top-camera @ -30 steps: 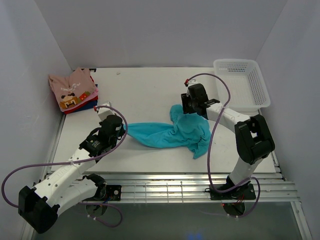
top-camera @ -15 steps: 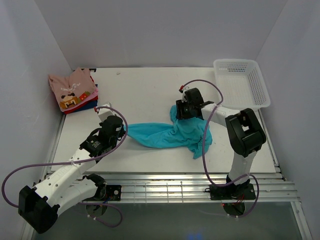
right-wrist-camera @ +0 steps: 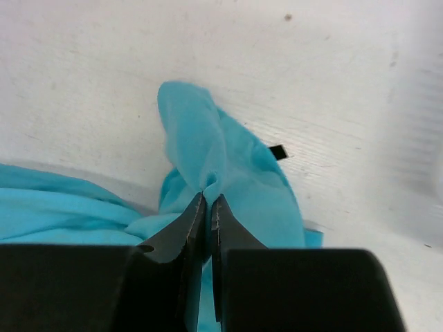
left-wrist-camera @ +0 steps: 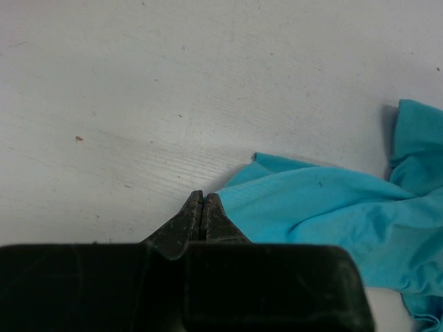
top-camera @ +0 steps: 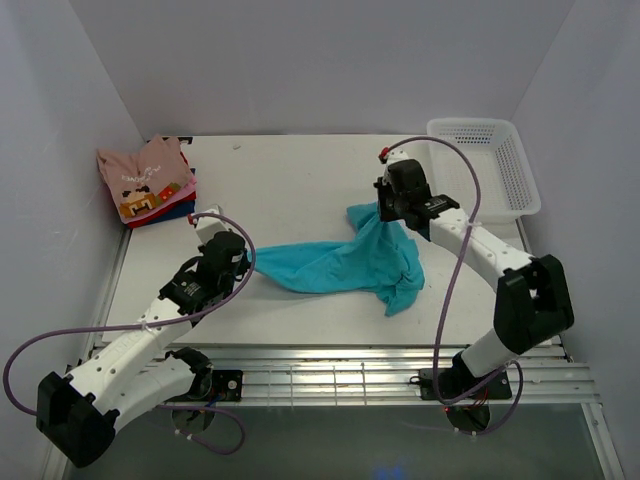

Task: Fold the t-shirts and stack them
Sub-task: Flatten out the tshirt

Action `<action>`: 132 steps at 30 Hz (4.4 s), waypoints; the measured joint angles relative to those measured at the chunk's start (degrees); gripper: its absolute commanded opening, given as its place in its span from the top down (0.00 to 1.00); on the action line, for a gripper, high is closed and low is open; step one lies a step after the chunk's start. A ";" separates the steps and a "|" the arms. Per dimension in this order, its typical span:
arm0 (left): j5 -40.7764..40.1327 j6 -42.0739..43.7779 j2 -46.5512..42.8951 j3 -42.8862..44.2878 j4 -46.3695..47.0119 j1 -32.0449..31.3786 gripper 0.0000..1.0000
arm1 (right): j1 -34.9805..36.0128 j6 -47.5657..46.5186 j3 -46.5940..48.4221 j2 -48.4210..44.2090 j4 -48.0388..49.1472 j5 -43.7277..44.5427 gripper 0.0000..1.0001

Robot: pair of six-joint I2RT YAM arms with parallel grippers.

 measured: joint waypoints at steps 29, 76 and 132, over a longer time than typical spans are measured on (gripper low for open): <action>0.68 -5.75 -7.82 1.16 -9.99 -0.22 1.00 | 14.03 26.73 -15.39 -42.88 -47.58 22.49 0.33; 1.44 -5.99 -12.52 0.87 -11.67 -0.22 1.00 | 10.84 19.63 -11.93 -37.22 -36.63 30.32 0.92; 2.91 -4.74 -11.34 0.37 -8.96 -0.22 1.00 | -3.04 10.01 -30.01 -34.84 -9.92 6.03 0.53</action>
